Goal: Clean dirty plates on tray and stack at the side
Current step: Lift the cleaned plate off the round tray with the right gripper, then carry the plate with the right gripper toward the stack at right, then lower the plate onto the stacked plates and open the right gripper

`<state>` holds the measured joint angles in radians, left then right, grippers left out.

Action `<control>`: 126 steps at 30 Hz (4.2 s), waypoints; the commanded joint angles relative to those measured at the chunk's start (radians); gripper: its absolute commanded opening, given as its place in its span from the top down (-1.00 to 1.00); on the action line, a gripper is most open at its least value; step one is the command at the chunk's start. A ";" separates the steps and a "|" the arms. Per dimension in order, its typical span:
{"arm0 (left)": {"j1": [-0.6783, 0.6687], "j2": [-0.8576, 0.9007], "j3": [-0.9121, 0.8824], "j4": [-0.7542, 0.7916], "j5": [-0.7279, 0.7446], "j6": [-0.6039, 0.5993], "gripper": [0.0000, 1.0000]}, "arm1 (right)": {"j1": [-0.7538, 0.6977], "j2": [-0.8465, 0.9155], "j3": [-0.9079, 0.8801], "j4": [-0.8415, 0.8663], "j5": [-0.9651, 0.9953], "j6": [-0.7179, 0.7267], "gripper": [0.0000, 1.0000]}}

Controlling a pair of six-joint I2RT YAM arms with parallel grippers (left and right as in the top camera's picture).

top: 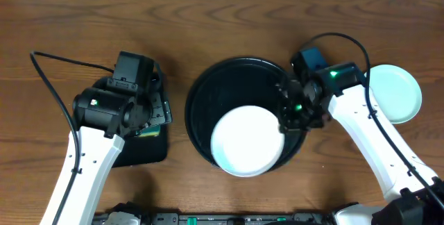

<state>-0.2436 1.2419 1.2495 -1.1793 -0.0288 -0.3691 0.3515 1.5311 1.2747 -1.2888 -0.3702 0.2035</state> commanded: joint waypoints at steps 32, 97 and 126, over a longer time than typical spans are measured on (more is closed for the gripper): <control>-0.003 0.040 0.009 -0.002 -0.008 -0.009 -0.59 | 0.460 -0.041 0.027 0.472 1.397 -0.330 0.98; -0.003 0.051 0.009 0.007 -0.008 -0.009 -0.59 | -0.779 -0.002 -0.079 0.516 0.004 0.083 0.98; -0.003 0.051 0.009 0.006 -0.008 -0.009 -0.59 | -0.526 0.187 -0.239 0.668 -0.014 -0.098 -0.05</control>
<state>-0.2436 1.2926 1.2495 -1.1706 -0.0288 -0.3695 -0.1833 1.6966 1.0374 -0.6384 -0.3855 0.1131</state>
